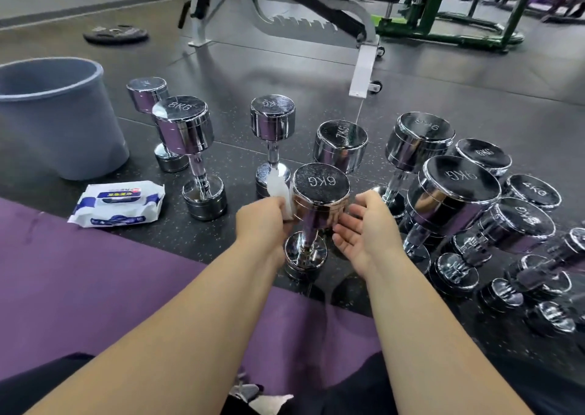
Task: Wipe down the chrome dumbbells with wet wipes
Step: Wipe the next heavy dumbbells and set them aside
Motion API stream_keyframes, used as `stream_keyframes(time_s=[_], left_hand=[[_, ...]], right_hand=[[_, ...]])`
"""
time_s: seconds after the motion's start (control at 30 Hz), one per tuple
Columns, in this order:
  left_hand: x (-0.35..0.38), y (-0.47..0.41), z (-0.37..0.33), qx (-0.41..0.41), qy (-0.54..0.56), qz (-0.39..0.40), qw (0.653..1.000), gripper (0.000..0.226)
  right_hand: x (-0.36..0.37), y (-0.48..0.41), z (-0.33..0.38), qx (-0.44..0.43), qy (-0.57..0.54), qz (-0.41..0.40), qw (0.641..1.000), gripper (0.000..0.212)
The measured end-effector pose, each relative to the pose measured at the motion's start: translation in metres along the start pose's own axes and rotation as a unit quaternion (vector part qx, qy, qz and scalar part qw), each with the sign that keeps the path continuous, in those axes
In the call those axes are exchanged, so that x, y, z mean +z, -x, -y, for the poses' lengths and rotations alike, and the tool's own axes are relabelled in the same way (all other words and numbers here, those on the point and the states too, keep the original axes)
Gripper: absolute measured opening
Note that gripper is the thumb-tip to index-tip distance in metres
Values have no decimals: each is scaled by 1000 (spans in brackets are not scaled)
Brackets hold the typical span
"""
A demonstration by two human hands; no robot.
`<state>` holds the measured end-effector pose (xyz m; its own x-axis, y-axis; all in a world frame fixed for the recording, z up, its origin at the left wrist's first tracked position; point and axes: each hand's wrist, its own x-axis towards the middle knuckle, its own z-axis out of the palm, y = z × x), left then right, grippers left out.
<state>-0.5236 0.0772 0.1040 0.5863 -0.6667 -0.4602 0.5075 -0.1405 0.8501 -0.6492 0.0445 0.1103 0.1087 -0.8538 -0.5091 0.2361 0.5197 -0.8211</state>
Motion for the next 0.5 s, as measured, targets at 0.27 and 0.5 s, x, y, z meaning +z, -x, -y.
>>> stream_keyframes(time_s=[0.27,0.5], left_hand=[[7,15,13,-72,-16,28,997,27],[5,0,11,150,-190,-27,970,26]], right_hand=[[14,-3,-5,1,-14,7,1000,33],[5,8,-1,10,-29,10,999,34]])
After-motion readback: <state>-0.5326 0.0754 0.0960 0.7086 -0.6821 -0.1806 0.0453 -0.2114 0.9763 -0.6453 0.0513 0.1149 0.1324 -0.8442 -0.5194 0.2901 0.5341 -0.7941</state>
